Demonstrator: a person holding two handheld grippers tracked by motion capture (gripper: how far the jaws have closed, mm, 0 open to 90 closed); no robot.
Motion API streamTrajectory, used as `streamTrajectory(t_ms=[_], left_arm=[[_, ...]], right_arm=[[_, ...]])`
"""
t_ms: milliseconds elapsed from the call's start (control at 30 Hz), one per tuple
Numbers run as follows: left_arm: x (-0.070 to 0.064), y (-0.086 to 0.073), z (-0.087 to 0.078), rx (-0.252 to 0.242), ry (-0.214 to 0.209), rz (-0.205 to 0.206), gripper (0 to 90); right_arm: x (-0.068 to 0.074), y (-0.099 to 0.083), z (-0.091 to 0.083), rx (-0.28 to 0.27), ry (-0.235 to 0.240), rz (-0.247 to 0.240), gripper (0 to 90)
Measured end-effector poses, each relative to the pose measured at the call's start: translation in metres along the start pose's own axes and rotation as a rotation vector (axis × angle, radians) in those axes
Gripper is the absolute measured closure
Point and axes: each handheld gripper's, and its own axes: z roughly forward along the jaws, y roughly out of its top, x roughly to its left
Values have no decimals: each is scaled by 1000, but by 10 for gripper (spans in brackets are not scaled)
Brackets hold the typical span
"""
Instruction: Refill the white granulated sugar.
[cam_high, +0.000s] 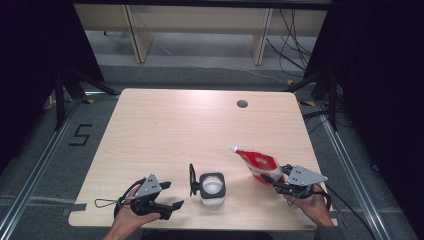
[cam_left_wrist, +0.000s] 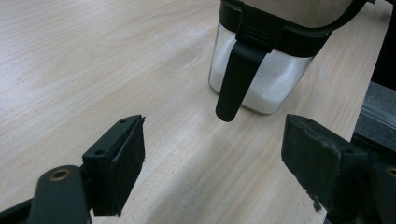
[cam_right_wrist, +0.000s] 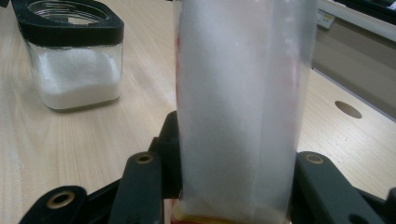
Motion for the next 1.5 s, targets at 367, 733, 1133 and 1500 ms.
streamTrajectory(t_ms=[367,733,1133,1500], left_arm=[[0,0,0,-15,-4,-8,211],[0,0,0,-2,3,2,211],[0,0,-1,6,11,6,211],[1,1,-1,8,10,15,211]], right_arm=[[2,-5,-9,11,-18,48,604],[13,-7,-21,29,-53,104,595],[13,-9,-30,19,-112,141,453],[15,-14,-37,50,-147,236,326]])
